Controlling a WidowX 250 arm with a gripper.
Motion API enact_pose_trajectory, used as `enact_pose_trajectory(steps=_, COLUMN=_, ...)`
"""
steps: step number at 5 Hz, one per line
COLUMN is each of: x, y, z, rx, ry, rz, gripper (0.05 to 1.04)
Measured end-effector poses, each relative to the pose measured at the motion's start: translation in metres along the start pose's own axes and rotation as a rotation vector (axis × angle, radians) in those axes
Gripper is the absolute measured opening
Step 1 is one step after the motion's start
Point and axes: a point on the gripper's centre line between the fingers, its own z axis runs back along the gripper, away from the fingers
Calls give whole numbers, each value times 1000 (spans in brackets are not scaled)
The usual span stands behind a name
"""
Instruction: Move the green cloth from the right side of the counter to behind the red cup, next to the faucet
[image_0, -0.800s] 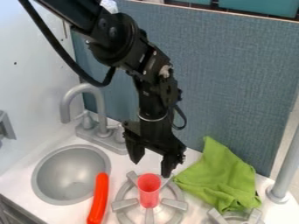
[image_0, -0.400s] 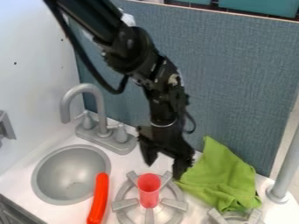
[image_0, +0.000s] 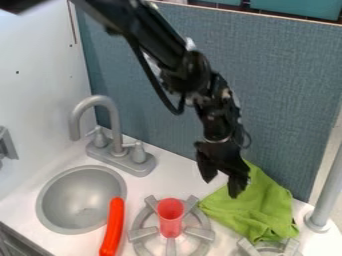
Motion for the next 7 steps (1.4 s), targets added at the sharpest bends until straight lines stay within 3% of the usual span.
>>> enact_pose_trajectory(steps=2, x=14, y=2, z=-42, rx=-61, ry=112, rz=-78, gripper=1001)
enact_pose_trajectory(steps=4, x=20, y=-18, z=-76, rx=-126, ry=87, rz=-140, gripper=1001)
enact_pose_trajectory(steps=5, x=25, y=-17, z=-80, rx=-98, ry=87, rz=-151, gripper=1001)
enact_pose_trajectory(steps=6, x=26, y=-4, z=-80, rx=-40, ry=101, rz=-122, gripper=1001)
enact_pose_trajectory(steps=7, x=22, y=33, z=-76, rx=43, ry=143, rz=-65, gripper=1001)
